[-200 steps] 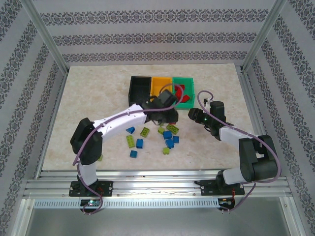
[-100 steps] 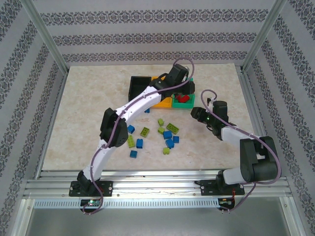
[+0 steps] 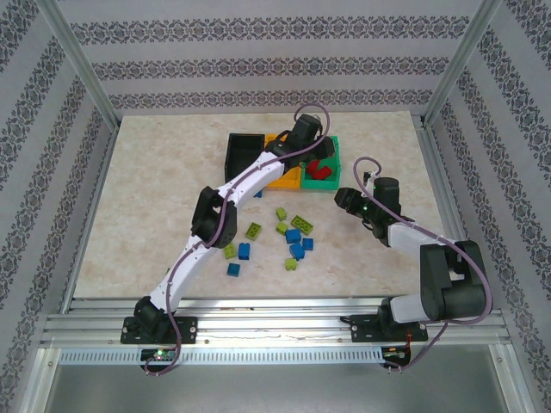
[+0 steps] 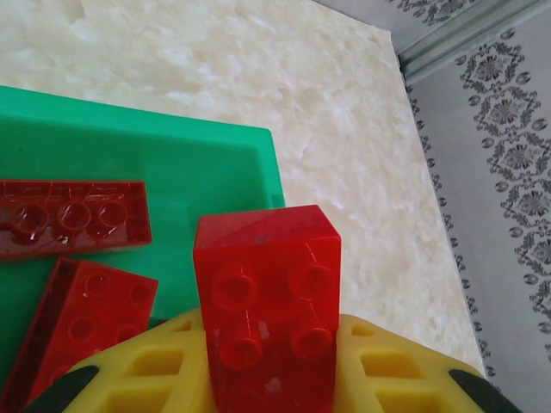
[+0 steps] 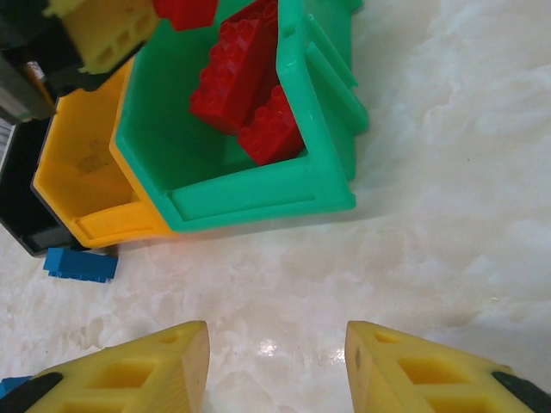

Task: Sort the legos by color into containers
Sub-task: Place the lego in the container, then pick up the lego from the center of the table.

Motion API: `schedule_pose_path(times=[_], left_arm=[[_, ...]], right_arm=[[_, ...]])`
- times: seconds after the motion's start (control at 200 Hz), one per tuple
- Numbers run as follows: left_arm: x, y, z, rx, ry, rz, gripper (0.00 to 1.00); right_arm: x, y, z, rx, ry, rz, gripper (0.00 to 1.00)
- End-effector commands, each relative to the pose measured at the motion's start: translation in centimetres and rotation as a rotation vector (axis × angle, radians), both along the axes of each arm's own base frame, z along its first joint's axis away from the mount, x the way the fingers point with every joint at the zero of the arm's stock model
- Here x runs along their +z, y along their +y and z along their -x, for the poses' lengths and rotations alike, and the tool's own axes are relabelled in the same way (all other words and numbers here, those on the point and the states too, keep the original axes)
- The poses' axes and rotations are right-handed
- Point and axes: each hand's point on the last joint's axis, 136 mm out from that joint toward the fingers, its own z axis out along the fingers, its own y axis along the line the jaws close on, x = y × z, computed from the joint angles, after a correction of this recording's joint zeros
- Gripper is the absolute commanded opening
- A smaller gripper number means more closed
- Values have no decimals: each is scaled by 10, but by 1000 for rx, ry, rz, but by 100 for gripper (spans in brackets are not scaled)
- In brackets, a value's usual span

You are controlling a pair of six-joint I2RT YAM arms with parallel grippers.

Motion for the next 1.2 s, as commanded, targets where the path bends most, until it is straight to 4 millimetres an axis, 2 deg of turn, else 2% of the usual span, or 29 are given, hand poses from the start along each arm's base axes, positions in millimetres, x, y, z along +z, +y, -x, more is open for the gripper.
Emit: schedule_pose_path(times=[0.0, 0.07, 0.155, 0.21, 0.32, 0.525, 0.655, 0.71, 0.73, 0.824, 0.834, 0.864, 0.874, 0.899, 0.929, 1.004, 1.199], left_arm=[[40, -4, -17, 51, -100, 101, 22], [39, 0, -21, 68, -106, 91, 30], [42, 2, -23, 71, -113, 100, 46], [48, 1, -22, 59, -120, 113, 54], [66, -4, -17, 10, -149, 129, 63], [96, -6, 1, -66, -160, 140, 66], [112, 2, 19, -108, -159, 117, 66], [112, 7, 28, -125, -155, 97, 66], [119, 8, 32, -132, -164, 97, 67], [121, 22, 51, -152, -156, 83, 67], [116, 23, 54, -153, -146, 76, 67], [114, 29, 59, -154, -142, 74, 67], [119, 31, 62, -156, -149, 81, 67], [113, 37, 67, -157, -134, 76, 67], [117, 44, 73, -156, -139, 82, 67], [101, 64, 92, -151, -108, 71, 67], [81, 125, 133, -134, -23, 31, 67]], right_arm=[[7, 0, -1, 2, -24, -29, 46], [7, 1, -1, 3, -24, -30, 46], [7, -1, -1, -1, -26, -29, 46], [7, -1, -1, -1, -27, -27, 46], [6, 0, -1, 1, -24, -29, 46], [3, 2, -3, 9, -13, -45, 46], [-1, 1, -2, 5, -6, -39, 46], [-1, 1, -2, 3, -7, -35, 46], [-1, 1, -3, 5, -10, -34, 46], [-1, 0, -3, 4, -15, -27, 46], [-1, 0, -3, 4, -15, -27, 46], [-2, -1, -3, 3, -15, -22, 46], [-2, 0, -3, 3, -15, -21, 46], [-2, -1, -2, 4, -14, -19, 46], [-3, -1, -2, 2, -14, -15, 46], [-7, 0, 0, 13, 0, -17, 46], [-16, 17, 8, 105, 56, -41, 46]])
